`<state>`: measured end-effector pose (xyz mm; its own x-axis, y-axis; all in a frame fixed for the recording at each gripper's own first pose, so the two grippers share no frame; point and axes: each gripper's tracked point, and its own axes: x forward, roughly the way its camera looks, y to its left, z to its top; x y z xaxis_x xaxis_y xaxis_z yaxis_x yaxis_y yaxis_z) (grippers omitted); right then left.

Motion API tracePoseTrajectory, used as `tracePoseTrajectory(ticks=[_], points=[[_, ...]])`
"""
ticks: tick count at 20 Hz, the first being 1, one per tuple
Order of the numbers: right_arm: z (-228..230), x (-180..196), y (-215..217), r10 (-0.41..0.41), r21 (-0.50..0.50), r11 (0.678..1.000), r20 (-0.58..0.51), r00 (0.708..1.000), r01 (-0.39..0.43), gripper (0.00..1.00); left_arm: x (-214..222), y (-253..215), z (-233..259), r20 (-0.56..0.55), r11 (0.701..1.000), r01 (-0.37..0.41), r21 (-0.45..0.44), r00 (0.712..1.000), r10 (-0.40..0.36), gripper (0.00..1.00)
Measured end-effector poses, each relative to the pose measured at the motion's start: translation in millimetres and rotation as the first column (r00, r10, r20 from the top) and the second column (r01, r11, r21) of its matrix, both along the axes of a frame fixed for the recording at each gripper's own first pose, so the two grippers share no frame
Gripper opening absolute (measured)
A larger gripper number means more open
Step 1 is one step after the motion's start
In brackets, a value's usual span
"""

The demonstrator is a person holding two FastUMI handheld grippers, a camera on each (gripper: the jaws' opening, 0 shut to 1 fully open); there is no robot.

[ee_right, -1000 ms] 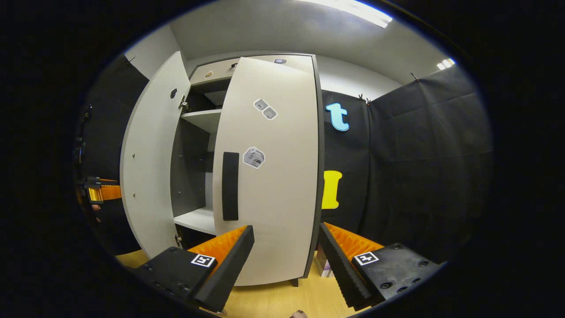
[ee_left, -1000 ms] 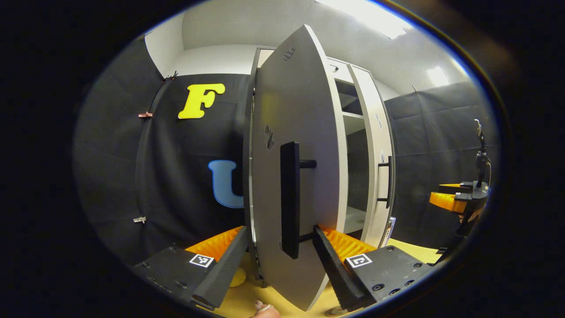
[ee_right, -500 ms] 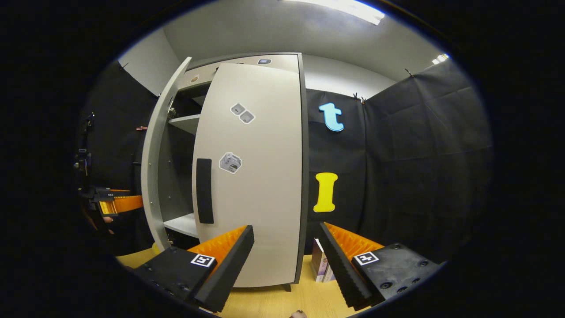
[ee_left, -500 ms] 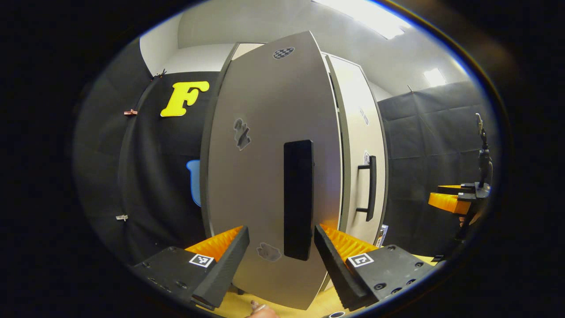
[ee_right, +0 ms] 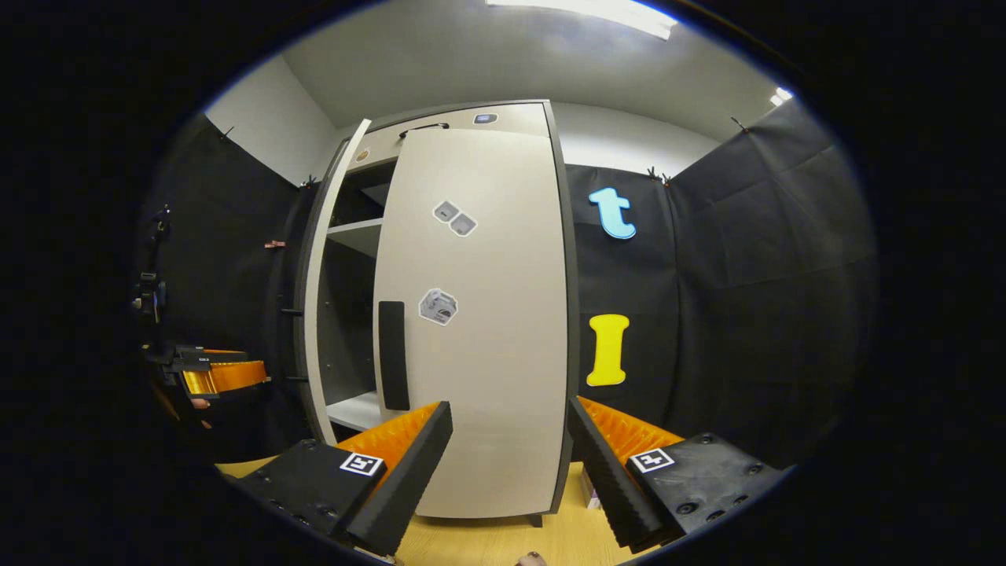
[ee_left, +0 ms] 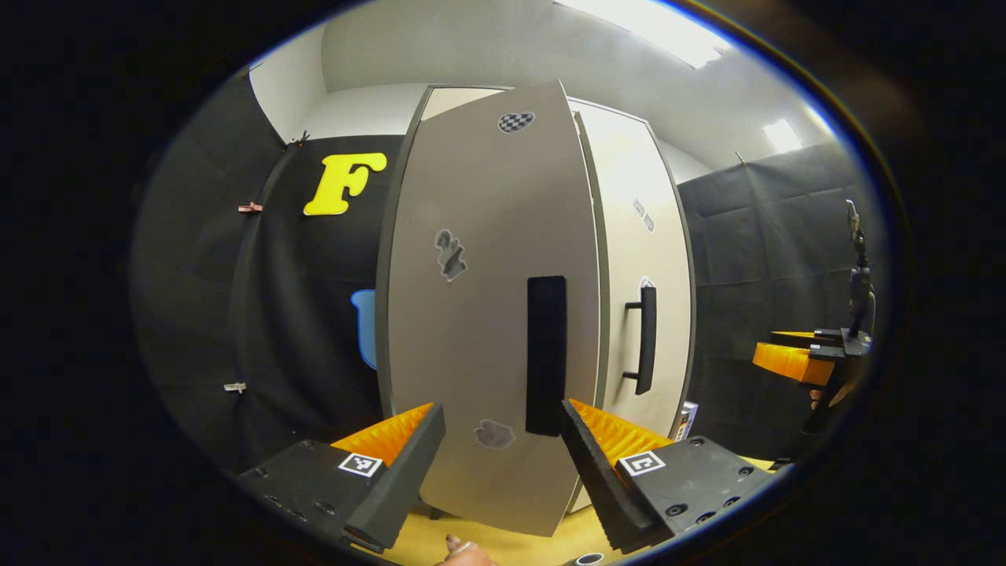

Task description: Grasp the bottle in the cabinet with the left hand and place it on the coaster, then close the right door with the right hand and the left door with the left hand.

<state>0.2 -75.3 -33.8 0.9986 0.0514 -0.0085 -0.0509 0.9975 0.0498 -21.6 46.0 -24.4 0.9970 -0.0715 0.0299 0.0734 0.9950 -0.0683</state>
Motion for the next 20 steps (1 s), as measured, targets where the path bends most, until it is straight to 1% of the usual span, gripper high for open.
tracePoseTrajectory(ticks=[2,5,9,11,12,13,14,16,17,18,20], points=[[1.2,6.2,4.9,0.012,-0.001,1.000,0.004,1.000,-0.012,0.97,-2.9,1.7,-3.6,-0.011,1.000,0.004,-0.016,1.000,-0.004,0.94],[0.2,17.4,17.8,0.028,0.026,0.999,-0.004,1.000,-0.027,0.97,-5.0,9.6,0.0,-0.006,1.000,-0.001,-0.030,1.000,0.001,0.94],[3.8,21.2,30.1,0.063,-0.019,0.998,0.022,0.998,-0.062,0.98,-7.6,23.3,10.3,0.004,0.999,-0.042,0.001,0.999,0.042,0.94],[0.4,21.5,34.4,0.078,-0.014,0.997,0.009,0.997,-0.078,0.98,-7.4,21.4,13.0,0.019,0.999,-0.042,-0.010,0.999,0.042,0.94],[1.1,21.0,34.8,0.079,-0.014,0.997,0.008,0.997,-0.079,0.98,-6.5,18.8,11.7,0.017,0.999,-0.032,-0.023,0.999,0.033,0.94],[2.6,20.7,35.0,0.078,-0.015,0.997,0.013,0.997,-0.078,0.98,-6.3,15.5,8.7,0.009,0.999,-0.023,-0.035,1.000,0.023,0.92],[4.0,19.7,34.8,0.076,-0.014,0.997,0.018,0.997,-0.076,0.98,-6.0,15.2,6.8,0.002,0.999,-0.019,-0.042,1.000,0.019,0.95],[4.9,18.5,33.9,0.072,-0.007,0.997,0.021,0.997,-0.072,0.98,-6.7,16.7,6.9,-0.001,0.999,-0.021,-0.043,1.000,0.021,0.95],[5.5,18.3,31.9,0.066,-0.006,0.998,0.020,0.998,-0.066,0.98,-5.8,15.9,6.8,0.001,0.999,-0.020,-0.043,1.000,0.021,0.97],[6.3,17.3,30.2,0.060,-0.005,0.998,0.024,0.998,-0.059,0.98,-5.3,15.2,7.3,0.003,0.999,-0.017,-0.047,1.000,0.018,0.94],[9.5,16.2,27.7,0.050,-0.001,0.999,0.032,0.998,-0.050,0.98,-3.2,13.1,9.8,0.010,0.999,-0.009,-0.050,1.000,0.010,0.94]])
